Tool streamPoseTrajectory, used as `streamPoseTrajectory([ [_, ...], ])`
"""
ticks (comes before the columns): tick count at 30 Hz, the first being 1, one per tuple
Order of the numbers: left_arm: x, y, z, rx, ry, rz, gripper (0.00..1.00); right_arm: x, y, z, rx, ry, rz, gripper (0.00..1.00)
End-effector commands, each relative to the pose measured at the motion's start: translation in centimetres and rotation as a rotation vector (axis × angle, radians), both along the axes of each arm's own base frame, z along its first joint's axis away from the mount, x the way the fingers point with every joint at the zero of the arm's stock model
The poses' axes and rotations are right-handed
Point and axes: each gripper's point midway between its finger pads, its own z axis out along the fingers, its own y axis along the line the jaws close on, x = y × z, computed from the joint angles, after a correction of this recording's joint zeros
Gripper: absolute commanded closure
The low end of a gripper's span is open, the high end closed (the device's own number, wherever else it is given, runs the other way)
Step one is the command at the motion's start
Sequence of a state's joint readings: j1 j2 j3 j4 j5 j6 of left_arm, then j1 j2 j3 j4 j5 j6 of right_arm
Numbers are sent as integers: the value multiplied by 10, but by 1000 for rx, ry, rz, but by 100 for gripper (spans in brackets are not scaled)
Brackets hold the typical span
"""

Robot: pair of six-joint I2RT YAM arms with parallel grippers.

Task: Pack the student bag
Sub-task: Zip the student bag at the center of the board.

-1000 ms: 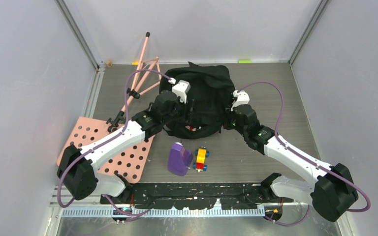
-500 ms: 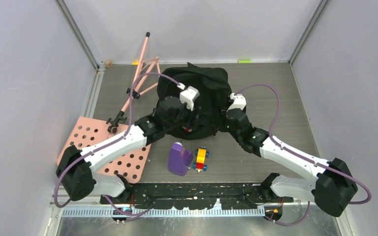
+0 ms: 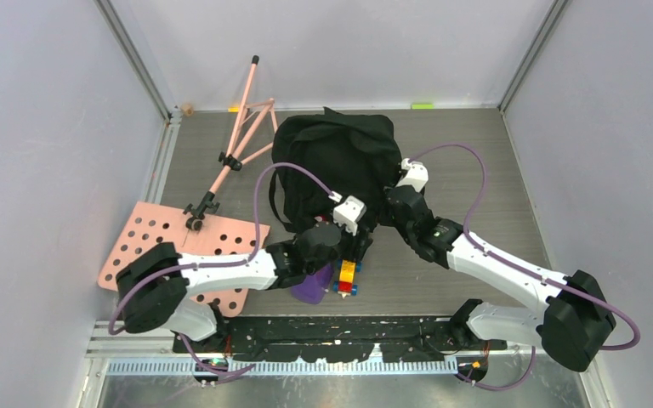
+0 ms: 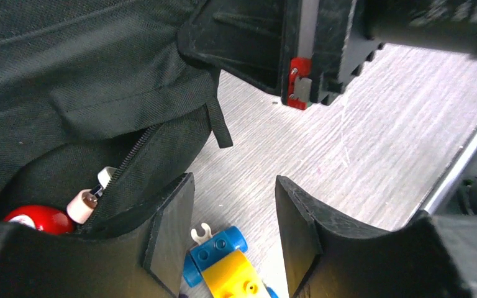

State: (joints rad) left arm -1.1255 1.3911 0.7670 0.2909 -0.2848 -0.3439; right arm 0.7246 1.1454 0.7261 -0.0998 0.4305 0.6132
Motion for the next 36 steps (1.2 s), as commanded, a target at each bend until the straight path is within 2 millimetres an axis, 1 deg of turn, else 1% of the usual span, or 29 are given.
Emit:
streamPoseTrajectory([
  [1, 21, -11, 25, -167, -110, 119, 47, 23, -1, 81, 199, -190, -120, 100],
  [3, 23, -15, 23, -198, -129, 129, 47, 21, -3, 79, 196, -178, -127, 100],
  [7, 26, -25, 19, -200, -177, 146, 44, 20, -3, 81, 205, -177, -131, 100],
  [10, 32, -26, 14, -189, -201, 187, 44, 20, -3, 82, 211, -177, -133, 100],
  [15, 42, -19, -4, -141, -201, 268, 51, 20, -3, 83, 227, -178, -137, 100],
  [20, 47, -21, -14, -102, -212, 298, 55, 19, -4, 85, 236, -183, -138, 100],
  [27, 56, -14, -17, -40, -248, 367, 66, 18, -4, 87, 246, -191, -137, 100],
  [31, 56, -14, -15, -38, -254, 365, 81, 17, -5, 88, 249, -194, -138, 100],
  [35, 55, -11, -5, -57, -259, 364, 98, 16, -7, 86, 248, -195, -141, 100],
  [36, 55, -9, -3, -63, -259, 367, 100, 16, -8, 87, 248, -198, -142, 100],
])
